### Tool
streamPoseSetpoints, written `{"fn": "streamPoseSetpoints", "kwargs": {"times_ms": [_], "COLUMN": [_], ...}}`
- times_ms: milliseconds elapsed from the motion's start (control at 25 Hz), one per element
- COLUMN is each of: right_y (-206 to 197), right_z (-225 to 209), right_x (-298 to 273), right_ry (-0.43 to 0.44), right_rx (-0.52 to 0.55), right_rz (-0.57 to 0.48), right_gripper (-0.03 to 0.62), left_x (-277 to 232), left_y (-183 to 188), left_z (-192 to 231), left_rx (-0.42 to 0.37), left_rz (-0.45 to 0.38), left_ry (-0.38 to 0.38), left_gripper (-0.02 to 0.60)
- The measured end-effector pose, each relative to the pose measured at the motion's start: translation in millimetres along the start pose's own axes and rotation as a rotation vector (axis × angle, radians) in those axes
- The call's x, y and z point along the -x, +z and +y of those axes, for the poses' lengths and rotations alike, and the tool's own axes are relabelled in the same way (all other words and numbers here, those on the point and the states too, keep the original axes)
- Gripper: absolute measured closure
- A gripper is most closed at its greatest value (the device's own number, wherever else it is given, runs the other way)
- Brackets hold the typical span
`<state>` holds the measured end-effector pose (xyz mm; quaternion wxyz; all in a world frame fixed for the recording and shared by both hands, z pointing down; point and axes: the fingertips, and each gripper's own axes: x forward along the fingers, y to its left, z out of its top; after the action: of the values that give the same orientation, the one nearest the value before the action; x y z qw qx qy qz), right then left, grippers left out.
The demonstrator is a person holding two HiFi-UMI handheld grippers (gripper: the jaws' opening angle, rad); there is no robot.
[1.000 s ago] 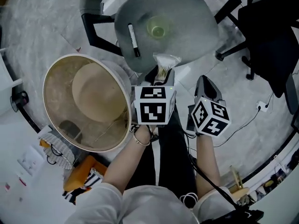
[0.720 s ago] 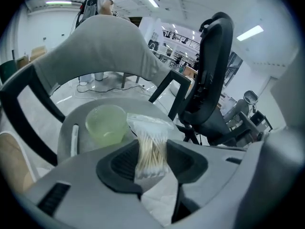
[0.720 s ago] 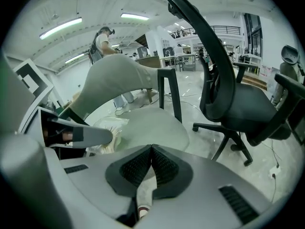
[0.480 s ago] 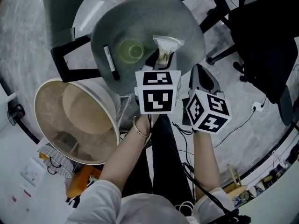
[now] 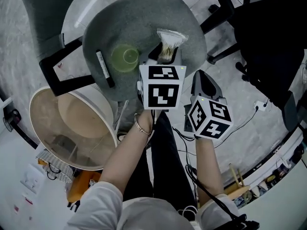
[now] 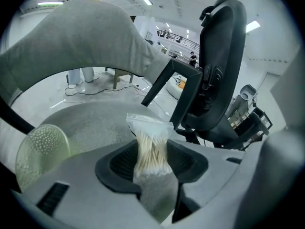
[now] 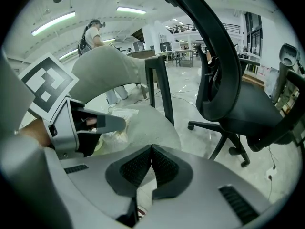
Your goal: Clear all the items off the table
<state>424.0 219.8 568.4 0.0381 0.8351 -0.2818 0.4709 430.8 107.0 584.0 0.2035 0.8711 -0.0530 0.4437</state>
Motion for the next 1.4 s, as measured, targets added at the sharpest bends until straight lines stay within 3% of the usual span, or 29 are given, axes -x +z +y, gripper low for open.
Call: {"fn": "streamPoseSetpoints", "kwargs": {"times_ms": [120, 280, 680, 1120, 1280, 1400], "right_y": [0.5, 1.4, 0.4, 9.3, 10.8, 5.7], "right_z": [5.2, 6.8, 15.7, 41.1, 62.8, 83.0], "right_x": [-1.3, -5.4, -4.5, 27.3, 52.4, 76.8], "right_ry": [0.008, 0.008, 0.012, 0.022, 0.046, 0.066], "right_rx": [0.007, 0.017, 0.033, 0.041, 0.051, 0.069], "right_rz": [0.007, 0.013, 0.019, -0.010, -0.023, -0.022], "right_gripper": [0.571, 0.571, 0.571, 0.571, 0.571, 0.571], "left_x": [-4.3, -5.1, 15.5, 84.4, 126.8, 166.7], "left_y": [-2.6, -1.0, -11.5, -28.0, -34.7, -35.6], "left_z": [-4.3, -5.4, -9.8, 13.3, 41.3, 55.9], "left_rx": [-0.006, -0.029, -0.019, 0.026, 0.057, 0.070], "left_rz": [-0.003, -0.038, -0.032, -0.051, -0.059, -0.085], "left_ry": [-0.021, 0.010, -0.020, 0.034, 0.091, 0.118], "left_gripper": [0.381, 0.339, 0.339, 0.341, 0.363, 0.443]}}
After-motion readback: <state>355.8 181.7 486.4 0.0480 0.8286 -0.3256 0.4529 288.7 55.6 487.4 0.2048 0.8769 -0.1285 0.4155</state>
